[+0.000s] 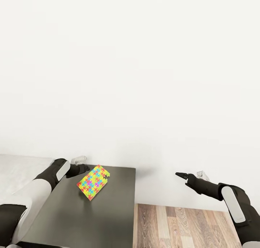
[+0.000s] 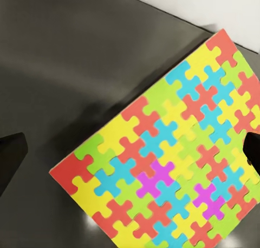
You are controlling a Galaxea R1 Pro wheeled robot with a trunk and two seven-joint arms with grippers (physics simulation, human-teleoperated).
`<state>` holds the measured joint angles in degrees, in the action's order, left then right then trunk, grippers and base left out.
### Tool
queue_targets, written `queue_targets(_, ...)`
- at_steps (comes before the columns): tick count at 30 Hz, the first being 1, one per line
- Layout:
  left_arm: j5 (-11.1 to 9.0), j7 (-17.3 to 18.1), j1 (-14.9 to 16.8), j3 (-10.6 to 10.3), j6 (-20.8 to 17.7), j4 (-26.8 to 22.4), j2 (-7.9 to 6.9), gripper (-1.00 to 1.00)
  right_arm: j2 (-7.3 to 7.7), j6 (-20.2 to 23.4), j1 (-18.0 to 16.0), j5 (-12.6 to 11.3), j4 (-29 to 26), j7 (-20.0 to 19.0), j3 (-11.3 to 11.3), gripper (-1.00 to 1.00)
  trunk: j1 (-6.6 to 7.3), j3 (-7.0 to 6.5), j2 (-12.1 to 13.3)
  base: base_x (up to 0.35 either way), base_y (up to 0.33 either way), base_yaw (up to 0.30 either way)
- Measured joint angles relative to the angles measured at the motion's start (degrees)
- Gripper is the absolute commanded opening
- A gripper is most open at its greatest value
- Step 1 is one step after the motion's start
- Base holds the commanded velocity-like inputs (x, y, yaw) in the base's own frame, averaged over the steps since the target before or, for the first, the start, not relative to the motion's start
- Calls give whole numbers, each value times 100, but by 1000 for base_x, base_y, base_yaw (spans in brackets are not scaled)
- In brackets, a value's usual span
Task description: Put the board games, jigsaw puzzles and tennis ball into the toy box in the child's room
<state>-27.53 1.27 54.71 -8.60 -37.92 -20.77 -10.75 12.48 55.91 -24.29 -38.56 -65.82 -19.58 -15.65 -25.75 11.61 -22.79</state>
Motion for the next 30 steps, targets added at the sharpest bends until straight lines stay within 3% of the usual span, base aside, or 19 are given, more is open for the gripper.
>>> queue_targets(8, -1, 1, -15, -3, 225, 0, 19, 100, 13, 0, 0, 0, 0, -4, 2, 100, 0, 75, 0, 0, 0, 0)
queue_targets(30, -1, 0, -17, -3, 252, 0, 19, 100, 2, 0, 0, 0, 0, -2, 3, 100, 0, 281, -1, 0, 0, 0)
